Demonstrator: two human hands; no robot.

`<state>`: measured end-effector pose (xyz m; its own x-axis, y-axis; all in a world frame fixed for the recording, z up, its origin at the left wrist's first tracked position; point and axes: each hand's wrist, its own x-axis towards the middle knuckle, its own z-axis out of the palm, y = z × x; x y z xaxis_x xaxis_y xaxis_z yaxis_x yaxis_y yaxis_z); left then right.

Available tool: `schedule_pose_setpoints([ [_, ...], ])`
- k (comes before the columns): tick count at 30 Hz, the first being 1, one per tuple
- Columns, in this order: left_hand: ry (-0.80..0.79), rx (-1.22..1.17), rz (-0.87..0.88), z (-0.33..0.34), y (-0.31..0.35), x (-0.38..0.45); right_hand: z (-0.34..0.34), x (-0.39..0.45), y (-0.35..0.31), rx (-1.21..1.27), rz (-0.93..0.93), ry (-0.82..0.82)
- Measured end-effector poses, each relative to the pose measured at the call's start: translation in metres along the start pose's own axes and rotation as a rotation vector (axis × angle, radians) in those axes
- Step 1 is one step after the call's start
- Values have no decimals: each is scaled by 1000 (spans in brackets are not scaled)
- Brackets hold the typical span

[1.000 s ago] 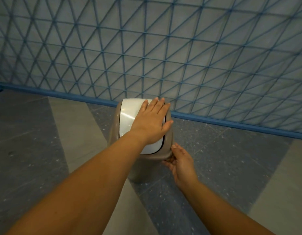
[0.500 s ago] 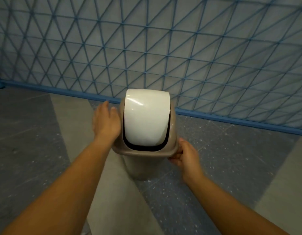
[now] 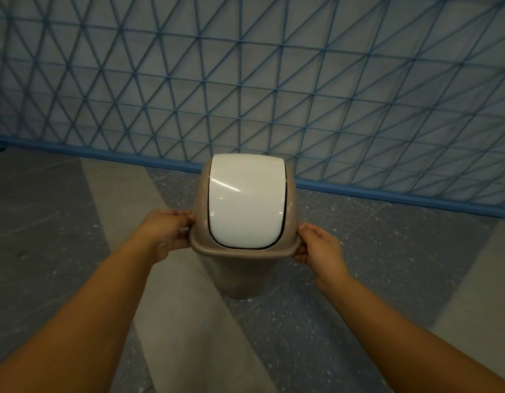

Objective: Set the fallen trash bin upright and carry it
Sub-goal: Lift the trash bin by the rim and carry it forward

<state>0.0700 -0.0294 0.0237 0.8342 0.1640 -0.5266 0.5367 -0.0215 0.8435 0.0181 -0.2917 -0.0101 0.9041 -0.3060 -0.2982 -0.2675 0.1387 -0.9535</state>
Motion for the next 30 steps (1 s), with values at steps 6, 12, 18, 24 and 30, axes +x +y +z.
schedule_pose_setpoints([
  [6, -70, -17, -8, 41, -1, -7, -38, -2, -4, -9, -15, 86],
  [12, -138, -29, 9, 83, -1, -20, -76, -4, -5, -3, -16, 183],
  [18, -175, -20, 22, 107, -1, -32, -97, -13, -3, -6, -21, 229],
  [24, -186, -23, 26, 108, -5, -33, -100, -16, 2, 71, -14, 203],
  [30, -434, 61, -58, 85, -16, -32, -116, -29, 15, 6, -60, 85],
])
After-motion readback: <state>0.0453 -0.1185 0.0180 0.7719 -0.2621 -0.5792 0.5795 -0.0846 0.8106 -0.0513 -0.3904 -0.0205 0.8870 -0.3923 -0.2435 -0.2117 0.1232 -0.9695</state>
